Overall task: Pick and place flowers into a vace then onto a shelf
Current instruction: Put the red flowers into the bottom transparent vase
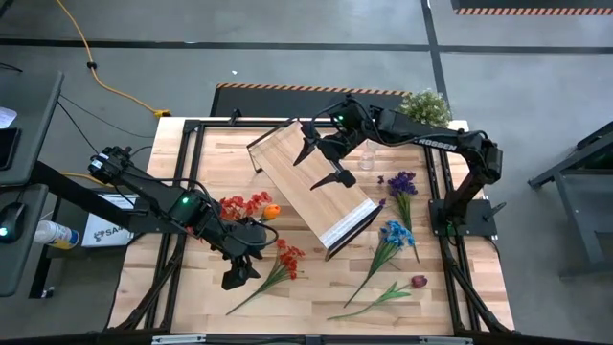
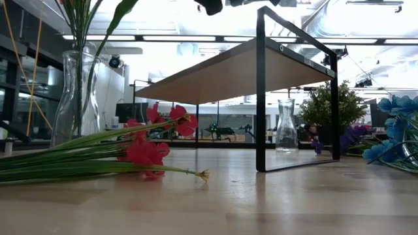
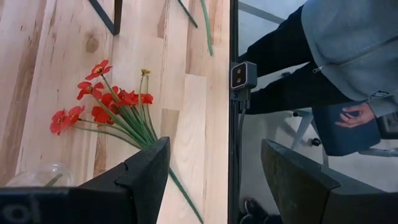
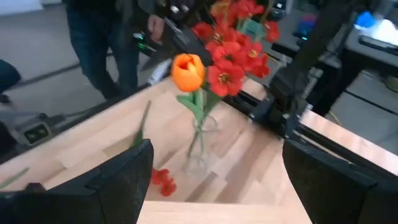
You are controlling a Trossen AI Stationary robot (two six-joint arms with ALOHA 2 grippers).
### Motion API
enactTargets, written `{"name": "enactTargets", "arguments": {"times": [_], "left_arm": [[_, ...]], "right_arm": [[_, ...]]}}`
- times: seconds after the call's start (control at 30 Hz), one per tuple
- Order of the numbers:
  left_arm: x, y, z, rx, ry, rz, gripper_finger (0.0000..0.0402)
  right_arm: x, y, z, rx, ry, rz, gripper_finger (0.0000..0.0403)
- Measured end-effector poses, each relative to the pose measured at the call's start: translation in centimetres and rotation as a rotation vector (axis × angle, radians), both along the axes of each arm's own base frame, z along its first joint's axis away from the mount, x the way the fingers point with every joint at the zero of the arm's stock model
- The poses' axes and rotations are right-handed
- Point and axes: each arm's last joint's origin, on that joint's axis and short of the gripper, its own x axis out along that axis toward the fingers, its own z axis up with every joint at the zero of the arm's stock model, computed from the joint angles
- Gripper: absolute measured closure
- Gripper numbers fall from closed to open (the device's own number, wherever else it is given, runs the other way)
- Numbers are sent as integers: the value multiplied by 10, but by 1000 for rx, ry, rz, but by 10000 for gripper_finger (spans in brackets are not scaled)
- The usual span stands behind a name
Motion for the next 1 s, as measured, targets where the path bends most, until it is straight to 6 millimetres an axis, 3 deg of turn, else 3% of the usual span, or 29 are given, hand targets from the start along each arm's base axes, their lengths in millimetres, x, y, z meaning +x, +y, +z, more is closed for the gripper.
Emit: {"name": "enactTargets", "arguments": {"times": [0.33, 1.0], "left_arm": [[0, 0, 0, 0, 0, 0, 119], [1, 0, 1, 9, -15, 13, 119]], "right_arm": [[16, -4, -23, 68, 55, 47, 59], [19, -3, -20, 94, 1, 91, 59]]}}
